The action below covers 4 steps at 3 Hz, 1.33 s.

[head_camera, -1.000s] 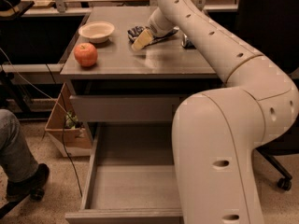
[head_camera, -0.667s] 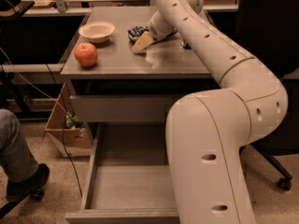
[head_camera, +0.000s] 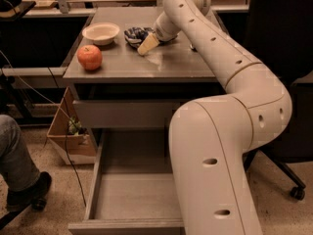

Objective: Place blue chip bag into middle drawer

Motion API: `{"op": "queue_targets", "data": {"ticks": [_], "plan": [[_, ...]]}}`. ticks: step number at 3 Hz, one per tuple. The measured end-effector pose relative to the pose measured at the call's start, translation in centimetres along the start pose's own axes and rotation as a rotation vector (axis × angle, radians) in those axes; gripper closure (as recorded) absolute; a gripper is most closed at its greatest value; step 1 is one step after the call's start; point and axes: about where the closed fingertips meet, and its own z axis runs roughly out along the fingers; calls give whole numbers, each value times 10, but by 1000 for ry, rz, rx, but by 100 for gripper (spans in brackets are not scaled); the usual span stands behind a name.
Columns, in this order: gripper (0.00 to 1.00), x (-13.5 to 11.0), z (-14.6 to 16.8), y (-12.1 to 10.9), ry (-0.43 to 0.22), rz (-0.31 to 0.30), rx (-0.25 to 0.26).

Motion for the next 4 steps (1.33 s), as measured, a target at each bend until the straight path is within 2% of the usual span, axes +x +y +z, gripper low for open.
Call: {"op": "queue_targets", "data": {"ticks": [1, 2, 3, 4], "plan": [[65, -2, -5, 1, 0, 0, 0], [89, -12, -26, -1, -44, -41, 14], [100, -26, -69, 1, -111, -98, 39], [100, -21, -124, 15, -163, -128, 31]]}}
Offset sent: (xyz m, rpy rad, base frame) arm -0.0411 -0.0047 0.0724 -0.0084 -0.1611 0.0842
